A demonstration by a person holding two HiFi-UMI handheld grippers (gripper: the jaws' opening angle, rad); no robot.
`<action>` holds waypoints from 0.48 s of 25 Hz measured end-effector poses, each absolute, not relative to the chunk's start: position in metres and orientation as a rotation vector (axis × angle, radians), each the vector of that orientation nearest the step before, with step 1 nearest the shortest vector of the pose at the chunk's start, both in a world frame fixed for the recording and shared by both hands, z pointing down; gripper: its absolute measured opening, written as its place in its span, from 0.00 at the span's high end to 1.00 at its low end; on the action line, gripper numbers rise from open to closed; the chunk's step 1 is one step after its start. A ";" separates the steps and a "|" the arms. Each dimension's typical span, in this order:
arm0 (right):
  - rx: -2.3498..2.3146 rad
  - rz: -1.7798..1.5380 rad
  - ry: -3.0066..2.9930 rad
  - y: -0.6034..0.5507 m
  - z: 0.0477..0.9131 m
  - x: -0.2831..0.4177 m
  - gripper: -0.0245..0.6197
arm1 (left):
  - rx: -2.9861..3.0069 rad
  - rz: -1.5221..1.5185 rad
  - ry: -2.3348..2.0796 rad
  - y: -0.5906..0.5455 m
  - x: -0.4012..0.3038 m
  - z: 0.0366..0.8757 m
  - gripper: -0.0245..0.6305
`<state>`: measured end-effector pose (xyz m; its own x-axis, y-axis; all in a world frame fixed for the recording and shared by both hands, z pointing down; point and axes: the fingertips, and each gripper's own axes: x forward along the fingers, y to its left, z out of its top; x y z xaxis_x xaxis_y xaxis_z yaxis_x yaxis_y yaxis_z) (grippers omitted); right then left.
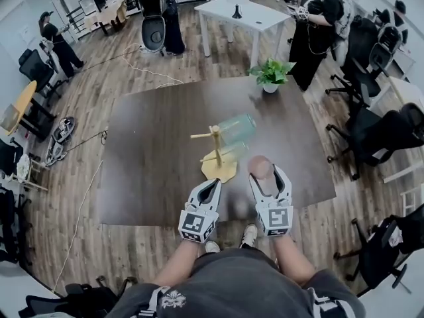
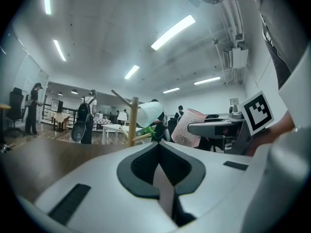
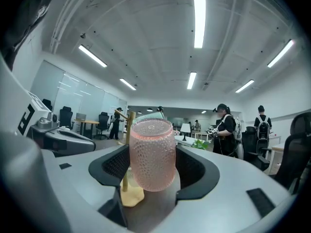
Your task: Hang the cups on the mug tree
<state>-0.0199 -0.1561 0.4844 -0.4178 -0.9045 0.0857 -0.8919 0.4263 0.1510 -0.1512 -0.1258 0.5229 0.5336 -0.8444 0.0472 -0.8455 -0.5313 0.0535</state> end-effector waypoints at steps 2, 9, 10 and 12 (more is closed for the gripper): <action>1.574 -0.137 -2.543 -0.153 0.481 -0.034 0.48 | 2.676 0.026 -1.505 -0.122 -0.162 0.525 0.96; 1.532 -0.154 -2.623 -0.150 0.464 -0.073 0.48 | 2.640 0.025 -1.558 -0.112 -0.196 0.524 0.96; 1.533 -0.159 -2.630 -0.149 0.460 -0.078 0.48 | 2.638 0.023 -1.564 -0.111 -0.200 0.523 0.96; 1.534 -0.166 -2.649 -0.147 0.452 -0.087 0.48 | 2.634 0.020 -1.574 -0.108 -0.207 0.522 0.96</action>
<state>-0.0867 -0.1474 0.4518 -0.4970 -0.8677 0.0118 -0.8594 0.4940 0.1317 -0.2074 -0.1083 0.5217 0.4742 -0.8791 0.0487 -0.8800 -0.4716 0.0559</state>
